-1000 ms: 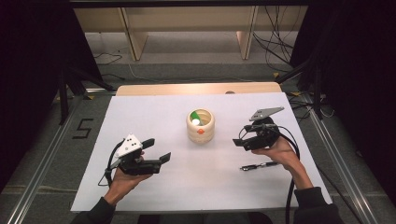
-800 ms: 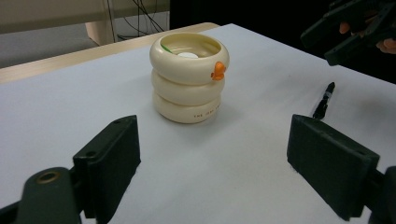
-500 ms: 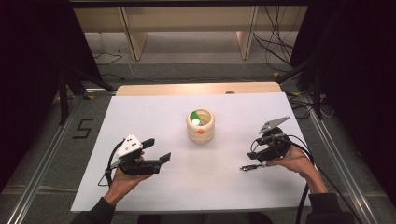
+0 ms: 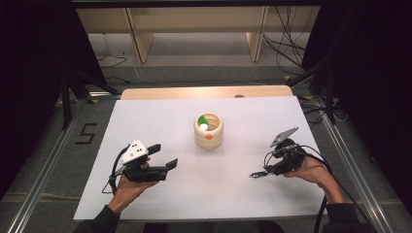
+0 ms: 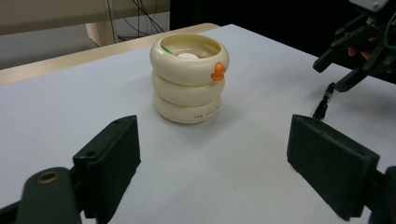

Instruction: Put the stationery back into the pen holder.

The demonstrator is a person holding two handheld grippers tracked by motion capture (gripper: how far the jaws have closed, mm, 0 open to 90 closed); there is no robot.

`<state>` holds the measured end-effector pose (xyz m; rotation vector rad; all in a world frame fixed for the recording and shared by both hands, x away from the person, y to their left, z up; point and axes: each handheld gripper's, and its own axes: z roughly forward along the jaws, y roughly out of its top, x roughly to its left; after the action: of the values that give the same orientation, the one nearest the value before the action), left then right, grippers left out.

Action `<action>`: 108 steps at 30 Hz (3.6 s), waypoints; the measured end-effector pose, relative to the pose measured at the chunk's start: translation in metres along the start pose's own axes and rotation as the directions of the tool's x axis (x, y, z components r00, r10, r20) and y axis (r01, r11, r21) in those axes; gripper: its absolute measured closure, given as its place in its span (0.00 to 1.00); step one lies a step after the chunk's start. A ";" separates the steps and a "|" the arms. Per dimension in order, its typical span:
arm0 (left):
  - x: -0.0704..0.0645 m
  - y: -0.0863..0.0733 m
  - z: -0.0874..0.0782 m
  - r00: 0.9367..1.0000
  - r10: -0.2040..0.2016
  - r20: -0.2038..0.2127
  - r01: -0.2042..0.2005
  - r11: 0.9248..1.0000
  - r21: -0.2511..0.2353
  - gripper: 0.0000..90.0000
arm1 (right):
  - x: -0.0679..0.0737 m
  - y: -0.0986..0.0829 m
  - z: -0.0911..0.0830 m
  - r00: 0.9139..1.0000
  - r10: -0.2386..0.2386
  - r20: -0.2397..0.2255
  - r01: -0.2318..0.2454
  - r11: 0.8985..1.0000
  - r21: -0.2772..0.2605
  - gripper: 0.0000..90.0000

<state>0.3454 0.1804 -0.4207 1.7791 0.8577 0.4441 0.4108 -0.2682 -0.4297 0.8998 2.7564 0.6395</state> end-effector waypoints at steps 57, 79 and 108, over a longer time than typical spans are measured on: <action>-0.001 -0.001 0.002 1.000 0.004 0.006 -0.004 1.000 0.012 0.18 | 0.007 0.007 0.027 0.971 -0.228 -0.068 0.238 0.914 0.327 0.80; 0.000 -0.001 0.002 1.000 0.000 0.004 -0.001 1.000 0.012 0.18 | 0.028 0.020 0.009 0.937 -0.344 0.058 0.333 0.932 0.142 0.89; -0.002 0.001 0.004 1.000 0.005 0.006 -0.006 0.999 0.047 0.19 | 0.125 0.037 0.022 0.554 -0.585 0.592 0.715 0.699 0.022 0.89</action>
<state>0.3474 0.1762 -0.4212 1.8255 0.8654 0.4249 0.3358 -0.1598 -0.4364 -0.0666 2.1480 0.4204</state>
